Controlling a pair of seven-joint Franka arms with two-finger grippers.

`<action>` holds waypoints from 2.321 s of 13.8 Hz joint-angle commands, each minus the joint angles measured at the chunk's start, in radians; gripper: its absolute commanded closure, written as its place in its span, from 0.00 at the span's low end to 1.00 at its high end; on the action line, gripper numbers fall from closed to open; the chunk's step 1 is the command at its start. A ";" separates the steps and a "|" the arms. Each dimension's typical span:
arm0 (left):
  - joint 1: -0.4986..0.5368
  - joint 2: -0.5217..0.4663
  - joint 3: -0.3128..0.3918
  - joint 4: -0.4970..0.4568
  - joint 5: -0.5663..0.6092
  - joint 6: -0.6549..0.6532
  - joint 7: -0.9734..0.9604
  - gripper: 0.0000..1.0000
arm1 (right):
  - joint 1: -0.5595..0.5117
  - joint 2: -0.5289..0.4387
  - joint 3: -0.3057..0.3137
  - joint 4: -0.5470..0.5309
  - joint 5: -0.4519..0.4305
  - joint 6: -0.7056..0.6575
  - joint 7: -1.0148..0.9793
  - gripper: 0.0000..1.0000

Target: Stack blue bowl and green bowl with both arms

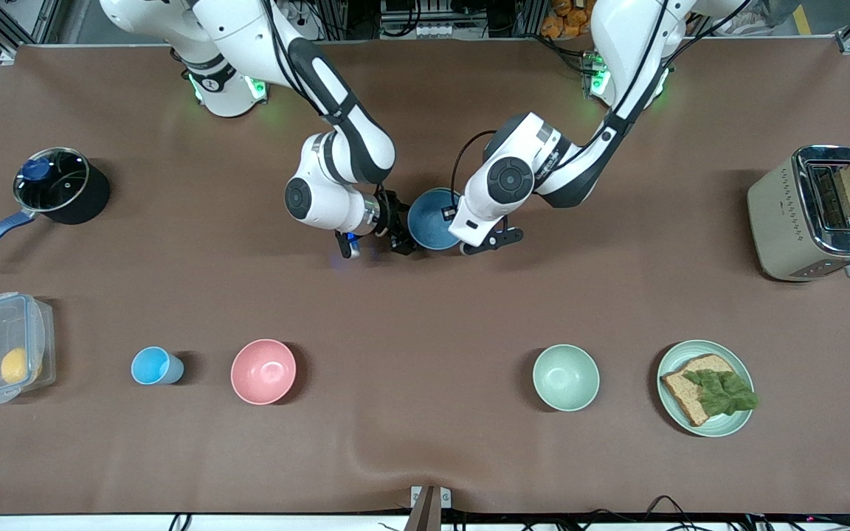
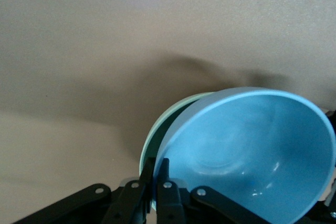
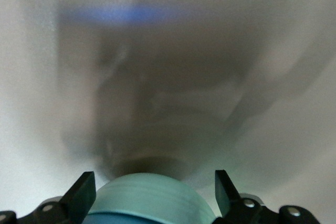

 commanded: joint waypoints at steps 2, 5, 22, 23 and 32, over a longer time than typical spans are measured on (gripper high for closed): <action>-0.007 -0.002 0.006 0.009 -0.011 -0.021 -0.022 1.00 | -0.006 -0.026 0.005 -0.017 0.028 -0.004 -0.025 0.00; 0.005 -0.015 0.006 0.015 -0.014 -0.071 -0.065 0.53 | -0.007 -0.033 0.005 -0.017 0.028 -0.004 -0.022 0.00; 0.361 -0.109 0.021 0.343 0.302 -0.418 0.058 0.00 | -0.173 -0.161 -0.202 -0.026 -0.349 -0.469 -0.031 0.00; 0.392 -0.133 0.019 0.343 0.302 -0.426 0.126 0.00 | -0.176 -0.180 -0.251 -0.015 -0.401 -0.535 -0.043 0.00; 0.531 -0.276 0.018 0.391 0.285 -0.564 0.436 0.00 | -0.219 -0.237 -0.512 0.213 -0.690 -0.963 -0.272 0.00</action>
